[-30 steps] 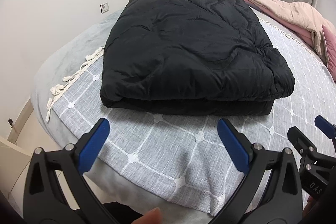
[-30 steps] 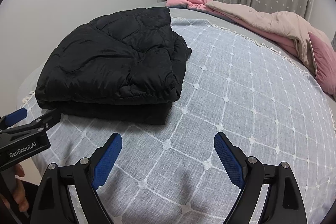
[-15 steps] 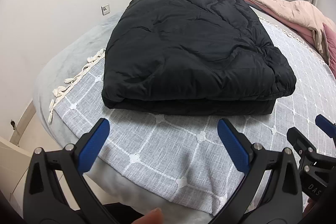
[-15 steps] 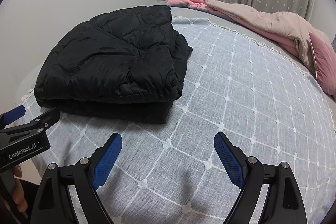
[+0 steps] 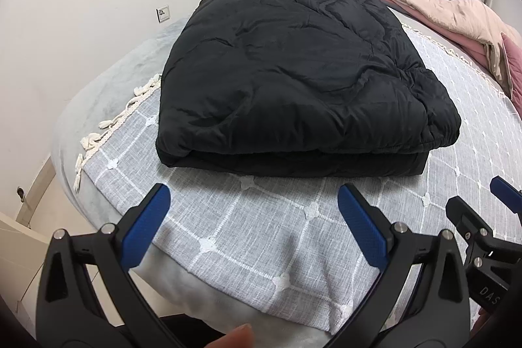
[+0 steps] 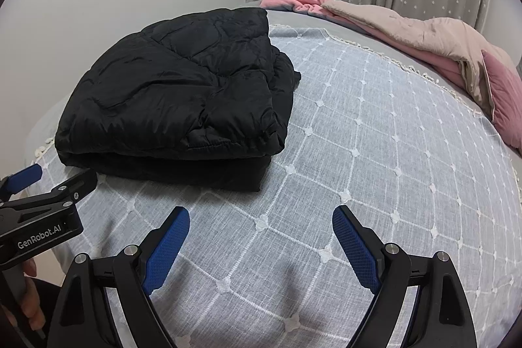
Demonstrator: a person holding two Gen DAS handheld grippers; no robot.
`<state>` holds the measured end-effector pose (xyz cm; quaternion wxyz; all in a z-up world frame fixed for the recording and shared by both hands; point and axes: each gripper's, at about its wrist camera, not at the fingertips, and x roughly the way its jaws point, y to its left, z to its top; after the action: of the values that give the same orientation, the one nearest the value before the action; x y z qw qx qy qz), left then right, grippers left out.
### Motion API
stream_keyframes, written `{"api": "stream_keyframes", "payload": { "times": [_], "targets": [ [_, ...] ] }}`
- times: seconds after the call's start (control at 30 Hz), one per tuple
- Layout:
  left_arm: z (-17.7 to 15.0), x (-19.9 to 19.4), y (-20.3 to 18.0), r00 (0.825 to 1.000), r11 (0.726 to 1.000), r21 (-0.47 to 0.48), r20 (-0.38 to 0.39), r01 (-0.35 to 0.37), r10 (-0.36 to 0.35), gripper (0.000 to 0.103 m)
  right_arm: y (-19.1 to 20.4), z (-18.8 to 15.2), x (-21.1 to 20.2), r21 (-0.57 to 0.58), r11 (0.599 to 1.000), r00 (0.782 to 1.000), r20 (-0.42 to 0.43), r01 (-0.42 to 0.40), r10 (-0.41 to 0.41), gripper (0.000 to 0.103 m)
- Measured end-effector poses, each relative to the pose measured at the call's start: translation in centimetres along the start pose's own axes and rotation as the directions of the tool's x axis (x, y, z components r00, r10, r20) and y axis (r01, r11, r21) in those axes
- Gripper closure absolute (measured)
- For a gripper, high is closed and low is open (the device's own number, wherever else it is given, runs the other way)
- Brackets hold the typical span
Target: Fold large clothes
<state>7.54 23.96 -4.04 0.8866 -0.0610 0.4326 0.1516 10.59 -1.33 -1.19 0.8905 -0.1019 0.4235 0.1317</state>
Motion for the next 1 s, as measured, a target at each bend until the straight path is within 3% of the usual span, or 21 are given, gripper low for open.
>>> {"api": "stream_keyframes", "payload": {
  "times": [1.0],
  "targets": [
    [-0.22,0.12,0.14,1.000,1.000,0.000,-0.003,-0.002,0.002,0.001,0.08,-0.02,0.08,-0.001,1.000,1.000,-0.001,-0.001,0.001,0.013]
  ]
}}
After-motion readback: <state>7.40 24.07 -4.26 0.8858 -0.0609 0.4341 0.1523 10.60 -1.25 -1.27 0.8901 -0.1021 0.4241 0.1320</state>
